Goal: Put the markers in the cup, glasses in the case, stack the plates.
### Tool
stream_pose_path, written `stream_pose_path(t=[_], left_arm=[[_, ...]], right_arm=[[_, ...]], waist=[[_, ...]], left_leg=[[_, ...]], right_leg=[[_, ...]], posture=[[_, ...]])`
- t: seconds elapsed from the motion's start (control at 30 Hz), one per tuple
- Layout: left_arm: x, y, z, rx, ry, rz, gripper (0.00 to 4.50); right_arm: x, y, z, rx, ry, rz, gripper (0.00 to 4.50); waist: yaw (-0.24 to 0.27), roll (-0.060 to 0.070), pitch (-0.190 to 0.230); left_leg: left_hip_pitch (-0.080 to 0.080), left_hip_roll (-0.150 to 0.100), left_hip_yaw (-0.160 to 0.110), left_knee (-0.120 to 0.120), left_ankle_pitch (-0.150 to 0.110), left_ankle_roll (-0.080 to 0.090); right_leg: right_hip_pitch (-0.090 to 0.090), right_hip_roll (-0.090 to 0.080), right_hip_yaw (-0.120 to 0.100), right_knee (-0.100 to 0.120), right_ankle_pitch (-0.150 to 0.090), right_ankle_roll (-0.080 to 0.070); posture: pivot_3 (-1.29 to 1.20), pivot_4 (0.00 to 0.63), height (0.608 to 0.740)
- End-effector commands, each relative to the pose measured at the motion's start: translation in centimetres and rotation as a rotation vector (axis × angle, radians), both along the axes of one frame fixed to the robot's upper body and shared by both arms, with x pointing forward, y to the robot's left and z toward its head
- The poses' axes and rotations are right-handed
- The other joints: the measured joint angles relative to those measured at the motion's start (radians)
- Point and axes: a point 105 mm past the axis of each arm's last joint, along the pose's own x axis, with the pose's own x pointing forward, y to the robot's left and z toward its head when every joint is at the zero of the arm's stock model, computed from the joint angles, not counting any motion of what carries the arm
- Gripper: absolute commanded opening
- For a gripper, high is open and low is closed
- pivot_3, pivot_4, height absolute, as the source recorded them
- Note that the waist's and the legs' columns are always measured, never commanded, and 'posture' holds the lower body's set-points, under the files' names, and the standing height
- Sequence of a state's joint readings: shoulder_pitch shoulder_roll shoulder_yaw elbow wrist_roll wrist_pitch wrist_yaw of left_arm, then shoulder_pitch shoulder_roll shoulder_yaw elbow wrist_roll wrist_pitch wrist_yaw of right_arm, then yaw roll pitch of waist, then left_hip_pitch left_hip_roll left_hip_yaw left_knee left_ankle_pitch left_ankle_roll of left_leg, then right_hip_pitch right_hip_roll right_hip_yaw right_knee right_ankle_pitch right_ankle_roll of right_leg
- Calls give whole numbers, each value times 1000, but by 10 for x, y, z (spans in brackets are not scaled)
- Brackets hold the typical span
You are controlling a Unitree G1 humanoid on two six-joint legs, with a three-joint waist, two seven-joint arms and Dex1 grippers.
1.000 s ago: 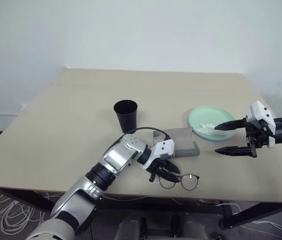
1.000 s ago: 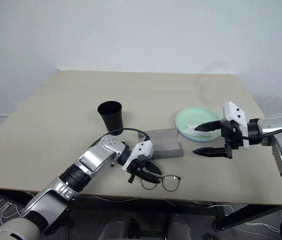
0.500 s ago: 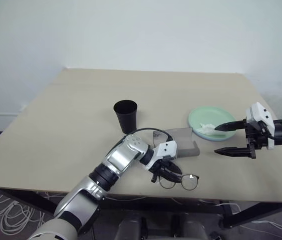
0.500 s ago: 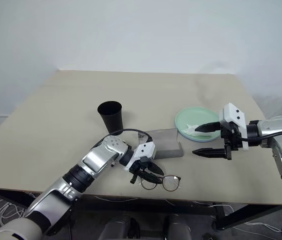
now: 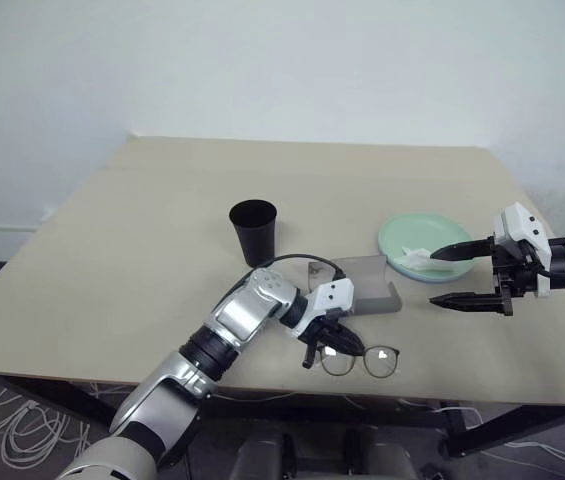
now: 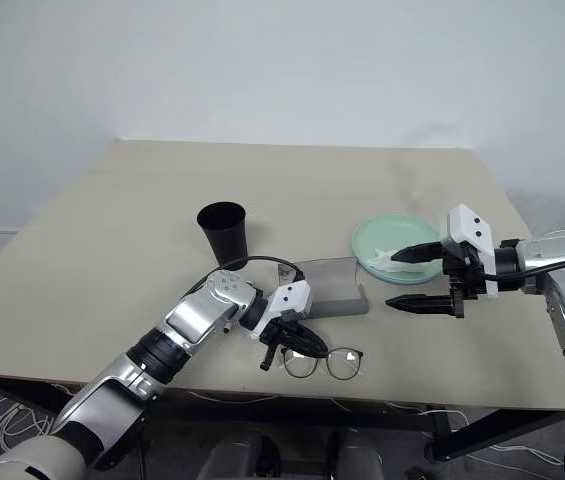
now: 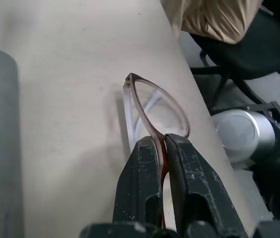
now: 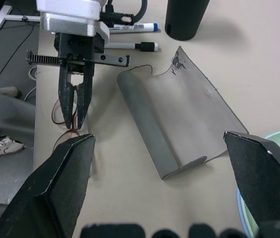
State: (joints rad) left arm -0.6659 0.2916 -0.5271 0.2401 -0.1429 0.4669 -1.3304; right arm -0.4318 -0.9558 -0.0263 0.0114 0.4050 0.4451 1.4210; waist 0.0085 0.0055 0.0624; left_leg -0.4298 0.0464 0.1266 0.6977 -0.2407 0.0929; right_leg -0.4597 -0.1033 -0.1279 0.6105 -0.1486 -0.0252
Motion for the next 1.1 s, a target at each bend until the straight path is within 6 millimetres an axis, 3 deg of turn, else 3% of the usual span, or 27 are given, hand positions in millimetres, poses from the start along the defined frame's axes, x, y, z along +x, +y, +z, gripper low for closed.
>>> stream_pose_path(t=[0.03, 0.23, 0.5, 0.6, 0.7, 1.1], left_arm=[[11, -2, 31, -79, -37, 4, 259], [18, 6, 40, -87, -42, 16, 259], [8, 7, 29, -54, -42, -17, 259], [8, 6, 26, -40, -32, -4, 807], [9, 3, 25, -45, -80, -3, 1740], [-5, 0, 12, -5, -83, -77, 1740]], right_arm=[[5, 2, 15, 5, -64, 12, 4500], [8, 3, 14, 4, -70, 17, 4500], [9, 5, 14, 4, -71, 18, 4500], [9, 5, 13, 5, -71, 17, 4500], [9, 5, 13, 5, -68, 17, 4500], [7, 5, 11, 6, -65, 13, 4500]], waist=[[0, 0, 0], [-1, 0, 0], [0, 0, 0], [0, 0, 0], [0, 0, 0], [0, 0, 0]], left_leg=[[0, 0, 0, 0, 0, 0], [0, 0, 0, 0, -1, 1], [0, 0, 0, 0, -2, 2], [0, 0, 0, 0, -2, 2], [0, 0, 0, 0, -2, 2], [0, 0, 0, 0, -2, 2]], right_leg=[[0, 0, 0, 0, 0, 0], [0, 0, 0, 0, 0, 0], [0, 0, 0, 0, 0, 0], [0, 0, 0, -1, 0, 0], [0, 0, 0, 0, 0, 0], [0, 0, 0, 0, 0, 0]], posture=[[0, 0, 727], [0, 0, 727], [0, 0, 727], [0, 0, 727], [0, 0, 727], [0, 0, 727]])
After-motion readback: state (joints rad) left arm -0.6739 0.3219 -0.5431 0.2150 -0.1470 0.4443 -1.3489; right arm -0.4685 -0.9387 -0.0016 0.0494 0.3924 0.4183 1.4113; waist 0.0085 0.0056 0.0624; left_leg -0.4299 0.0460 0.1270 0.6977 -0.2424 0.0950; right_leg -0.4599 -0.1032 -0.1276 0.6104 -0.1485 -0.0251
